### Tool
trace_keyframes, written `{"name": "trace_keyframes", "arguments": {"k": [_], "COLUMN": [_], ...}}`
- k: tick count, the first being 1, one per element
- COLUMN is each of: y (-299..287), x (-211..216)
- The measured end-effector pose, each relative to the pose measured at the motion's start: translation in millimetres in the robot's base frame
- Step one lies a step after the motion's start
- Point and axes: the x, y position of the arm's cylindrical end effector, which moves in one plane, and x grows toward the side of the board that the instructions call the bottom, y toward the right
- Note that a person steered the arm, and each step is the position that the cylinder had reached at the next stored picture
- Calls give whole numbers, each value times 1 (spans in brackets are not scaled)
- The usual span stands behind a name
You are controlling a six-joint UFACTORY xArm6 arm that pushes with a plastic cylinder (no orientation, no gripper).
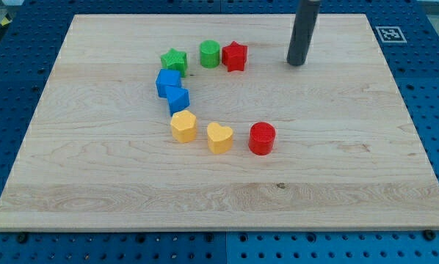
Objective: Move the blue blocks on left side
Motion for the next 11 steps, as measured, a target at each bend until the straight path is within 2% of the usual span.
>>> {"name": "trace_keyframes", "arguments": {"k": [1,2,6,7,9,11], "y": [-53,-131,-226,-226,-120,-158], "x": [26,32,39,39,59,65]}}
